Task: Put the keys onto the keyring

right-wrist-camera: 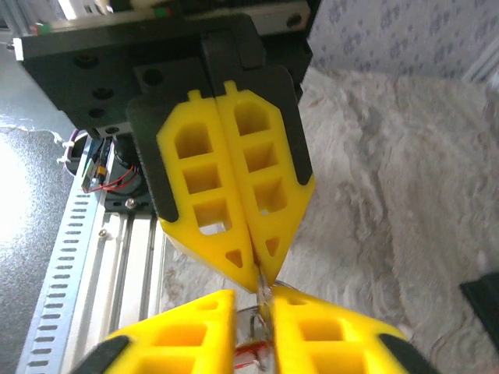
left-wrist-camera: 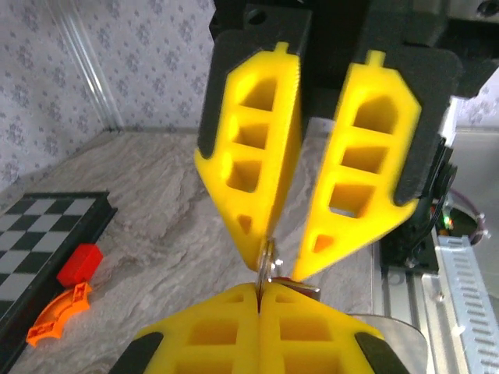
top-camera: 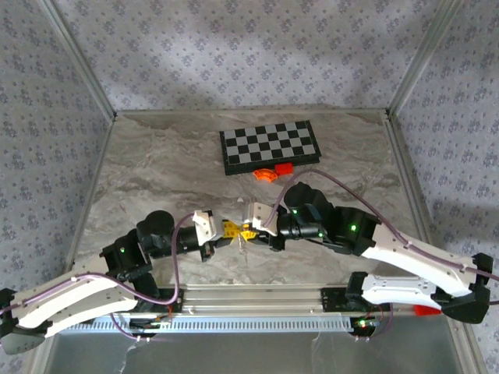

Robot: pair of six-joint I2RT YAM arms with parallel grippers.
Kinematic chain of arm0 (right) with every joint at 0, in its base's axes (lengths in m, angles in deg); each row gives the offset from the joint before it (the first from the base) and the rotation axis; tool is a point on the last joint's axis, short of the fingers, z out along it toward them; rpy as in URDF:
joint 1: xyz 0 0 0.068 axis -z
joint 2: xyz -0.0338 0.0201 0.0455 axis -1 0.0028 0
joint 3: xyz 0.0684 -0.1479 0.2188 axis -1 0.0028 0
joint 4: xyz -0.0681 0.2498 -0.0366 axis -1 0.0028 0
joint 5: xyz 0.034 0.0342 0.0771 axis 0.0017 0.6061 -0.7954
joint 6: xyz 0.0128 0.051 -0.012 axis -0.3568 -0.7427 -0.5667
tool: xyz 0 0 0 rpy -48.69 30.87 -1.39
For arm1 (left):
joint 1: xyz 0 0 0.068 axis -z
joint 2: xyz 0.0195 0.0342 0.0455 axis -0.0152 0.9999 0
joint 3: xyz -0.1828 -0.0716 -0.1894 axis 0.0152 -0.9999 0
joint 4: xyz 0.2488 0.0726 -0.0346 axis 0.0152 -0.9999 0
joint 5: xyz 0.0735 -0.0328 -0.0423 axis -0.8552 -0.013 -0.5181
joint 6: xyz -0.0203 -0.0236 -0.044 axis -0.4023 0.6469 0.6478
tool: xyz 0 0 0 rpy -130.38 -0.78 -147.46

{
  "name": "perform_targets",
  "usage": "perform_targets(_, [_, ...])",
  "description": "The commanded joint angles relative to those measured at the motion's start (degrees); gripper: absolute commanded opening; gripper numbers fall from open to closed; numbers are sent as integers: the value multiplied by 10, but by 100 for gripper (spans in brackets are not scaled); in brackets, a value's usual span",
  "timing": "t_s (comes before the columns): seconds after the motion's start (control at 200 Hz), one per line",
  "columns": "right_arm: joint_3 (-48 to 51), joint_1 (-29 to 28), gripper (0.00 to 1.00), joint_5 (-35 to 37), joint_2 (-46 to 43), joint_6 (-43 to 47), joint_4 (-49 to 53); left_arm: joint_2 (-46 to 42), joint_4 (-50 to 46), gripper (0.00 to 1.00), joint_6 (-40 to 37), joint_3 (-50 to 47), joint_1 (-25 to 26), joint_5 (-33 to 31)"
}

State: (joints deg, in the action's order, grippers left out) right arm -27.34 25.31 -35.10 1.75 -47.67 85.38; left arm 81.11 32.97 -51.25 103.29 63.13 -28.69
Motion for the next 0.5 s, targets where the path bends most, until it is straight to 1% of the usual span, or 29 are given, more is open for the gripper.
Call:
perform_targets(0.0, [11,-2,22,-18,-28,-11,-31,-22,89,0,23,-8,0,32])
perform_targets(0.135, [11,4,21,-28,-34,-16,-34,-31,136,0,32,-27,0,43])
perform_targets(0.33, [23,10,19,-53,-47,-30,-53,-20,170,0,46,-35,0,67])
perform_targets(0.43, [25,14,15,-53,-50,-31,-58,-15,187,0,53,-40,0,75])
perform_targets(0.495, [26,15,11,-52,-49,-31,-56,-14,201,0,57,-45,0,78])
